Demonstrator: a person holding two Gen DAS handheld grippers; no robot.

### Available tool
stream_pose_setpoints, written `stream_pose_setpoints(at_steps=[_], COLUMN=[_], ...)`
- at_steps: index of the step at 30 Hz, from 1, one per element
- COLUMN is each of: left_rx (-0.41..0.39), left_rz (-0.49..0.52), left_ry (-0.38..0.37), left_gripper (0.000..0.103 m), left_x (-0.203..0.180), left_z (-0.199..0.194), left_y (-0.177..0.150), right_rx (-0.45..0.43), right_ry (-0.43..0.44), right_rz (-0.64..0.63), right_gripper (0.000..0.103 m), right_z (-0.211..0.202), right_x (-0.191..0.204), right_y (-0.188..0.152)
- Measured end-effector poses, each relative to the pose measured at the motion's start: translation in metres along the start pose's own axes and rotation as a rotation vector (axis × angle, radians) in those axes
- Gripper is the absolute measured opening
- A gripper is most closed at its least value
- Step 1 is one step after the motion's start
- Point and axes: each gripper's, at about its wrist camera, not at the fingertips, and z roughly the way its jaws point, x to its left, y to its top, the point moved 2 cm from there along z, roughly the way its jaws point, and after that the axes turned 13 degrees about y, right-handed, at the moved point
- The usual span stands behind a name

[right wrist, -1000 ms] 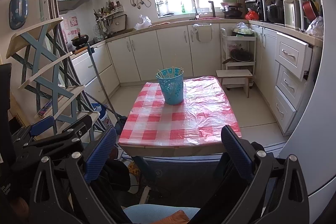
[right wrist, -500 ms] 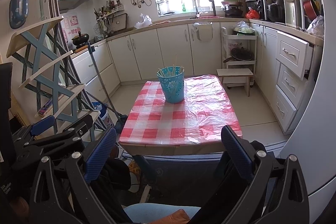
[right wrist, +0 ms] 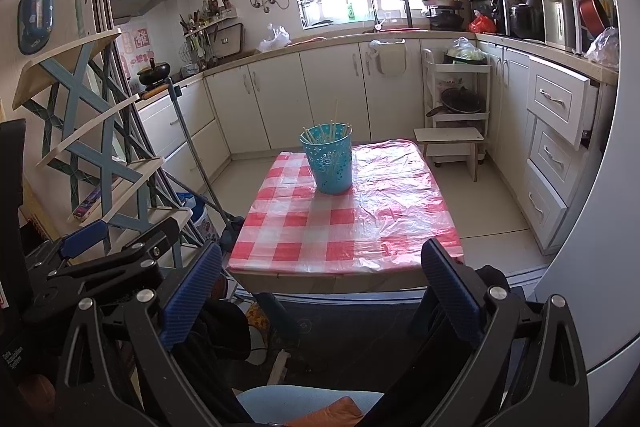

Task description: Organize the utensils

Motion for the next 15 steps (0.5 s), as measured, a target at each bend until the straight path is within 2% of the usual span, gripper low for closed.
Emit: stream_pose_setpoints(at_steps=[2, 5, 10, 15], left_rx=[-0.025, -0.045, -0.002, 0.009], left_rz=[-0.021, -0.019, -0.004, 0.004], left_ry=[-0.009, 0.016, 0.016, 0.021], left_gripper=[0.095, 0.095, 0.095, 0.095], left_x=[0.003, 0.005, 0.003, -0.003], left_z=[-0.003, -0.004, 0.008, 0.022], left_y=[-0.001, 0.002, 0.003, 0.009], right_rx=[0.003, -0.003, -0.009, 0.010], right_ry=[0.001, -0.004, -0.017, -0.029], right_rz=[0.000, 0.003, 0.023, 0.034], right_gripper=[0.096, 0.096, 0.096, 0.096], right_z=[0.001, 0.002, 0.002, 0.012], right_x=[0.000, -0.002, -0.009, -0.019], right_y=[-0.002, -0.004, -0.003, 0.003])
